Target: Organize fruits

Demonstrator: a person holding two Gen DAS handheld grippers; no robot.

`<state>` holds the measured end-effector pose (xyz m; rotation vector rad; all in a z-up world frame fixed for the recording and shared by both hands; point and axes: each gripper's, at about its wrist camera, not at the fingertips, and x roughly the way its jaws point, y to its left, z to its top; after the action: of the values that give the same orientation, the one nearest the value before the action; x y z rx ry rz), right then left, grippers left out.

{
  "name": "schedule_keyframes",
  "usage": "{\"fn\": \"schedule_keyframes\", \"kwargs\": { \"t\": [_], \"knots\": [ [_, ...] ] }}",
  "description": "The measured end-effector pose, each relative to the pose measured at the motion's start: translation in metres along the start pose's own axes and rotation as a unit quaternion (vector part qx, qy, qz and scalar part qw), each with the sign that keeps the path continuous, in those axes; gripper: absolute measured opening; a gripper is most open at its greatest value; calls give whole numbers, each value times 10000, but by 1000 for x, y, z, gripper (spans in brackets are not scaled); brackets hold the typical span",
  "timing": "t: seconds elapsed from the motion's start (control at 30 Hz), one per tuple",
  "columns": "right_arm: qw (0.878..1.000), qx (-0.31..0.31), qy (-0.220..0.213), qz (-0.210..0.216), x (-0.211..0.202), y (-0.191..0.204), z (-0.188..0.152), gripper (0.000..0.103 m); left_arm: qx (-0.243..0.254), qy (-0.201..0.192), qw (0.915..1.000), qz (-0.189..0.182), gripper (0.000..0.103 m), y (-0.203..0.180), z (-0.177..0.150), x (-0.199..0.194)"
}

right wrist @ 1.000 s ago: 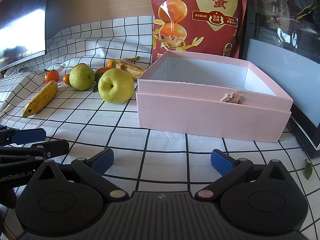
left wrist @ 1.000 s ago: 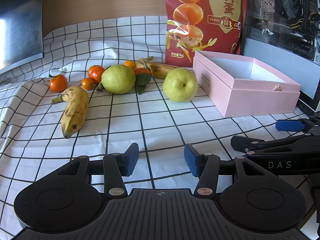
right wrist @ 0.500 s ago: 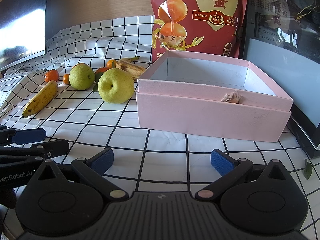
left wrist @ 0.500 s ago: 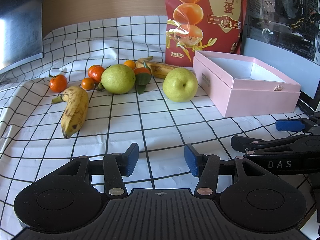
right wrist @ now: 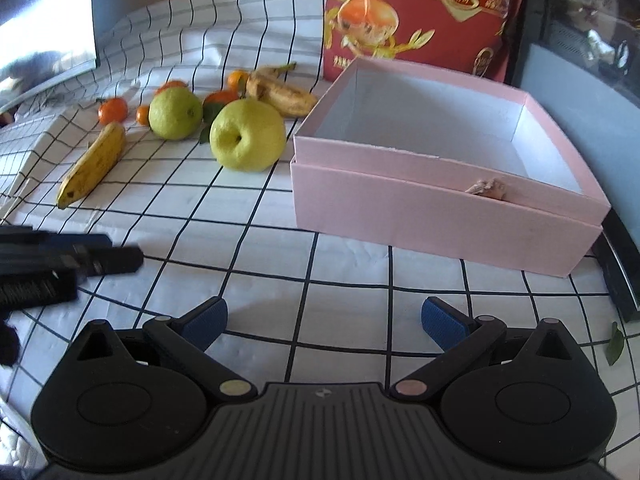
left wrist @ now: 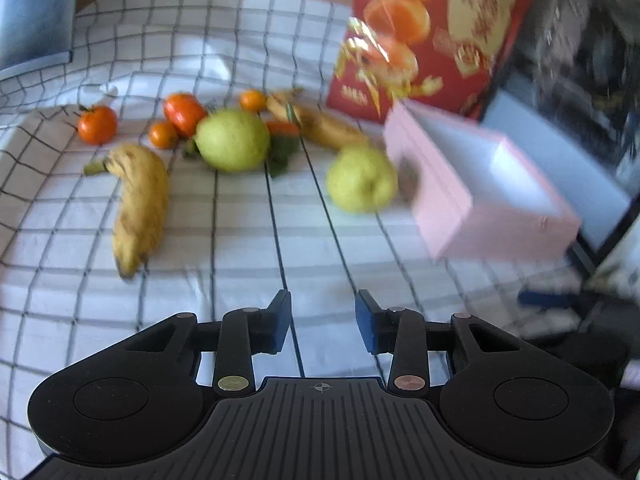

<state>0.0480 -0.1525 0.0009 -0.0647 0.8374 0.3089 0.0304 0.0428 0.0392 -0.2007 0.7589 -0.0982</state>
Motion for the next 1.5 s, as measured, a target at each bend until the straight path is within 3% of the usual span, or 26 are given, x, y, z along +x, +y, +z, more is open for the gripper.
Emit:
{"fn": "schedule_keyframes", "kwargs": {
  "t": [0.13,0.2,0.4,0.5,0.67,0.77,0.87,0.93,1.07,1.13,1.2,1.3,1.4,1.47,1.5],
  "knots": [
    [9948,921,-429,10,-5,-9,-6,103,-126,-494,9982,315,40,17,33,-22],
    [9925,1145,-424,8,-5,-12,-4,103,-287,-687,9962,460,40,34,49,-32],
    [9992,322,-36,-245,5,5,3,103,-734,-935,9914,540,39,88,73,-51],
    [9999,26,14,-128,6,12,14,95,-958,-946,9889,636,39,112,79,-54],
    [9965,-589,-544,248,-21,44,35,95,-1524,-968,9763,1191,38,147,80,-58],
    [9910,-1037,-828,188,-32,67,44,95,-1606,-707,9761,1279,38,155,82,-49],
    [9864,-1335,-952,102,-35,83,49,95,-1210,-408,9872,958,38,145,80,-35],
    [9849,-1434,-967,87,-34,90,49,95,-1157,-143,9902,773,39,139,80,-23],
    [9861,-1411,-877,81,-31,94,48,95,-1491,400,9867,499,39,138,82,0],
    [9872,-1317,-888,164,-33,91,48,95,-1683,430,9835,497,39,141,85,6],
    [9864,-1319,-978,110,-36,89,47,95,-1503,227,9869,542,39,135,93,5],
    [9856,-1291,-1091,-97,-38,85,46,95,-1320,240,9908,165,39,121,111,12],
    [9889,-1079,-1017,-138,-36,77,46,95,-2007,628,9760,-557,39,117,122,36],
    [9904,-968,-975,-162,-35,72,44,95,-2474,790,9632,-694,39,116,128,51],
    [9905,-949,-976,-188,-36,71,43,95,-2630,783,9598,-594,39,115,131,58]
  ]
}}
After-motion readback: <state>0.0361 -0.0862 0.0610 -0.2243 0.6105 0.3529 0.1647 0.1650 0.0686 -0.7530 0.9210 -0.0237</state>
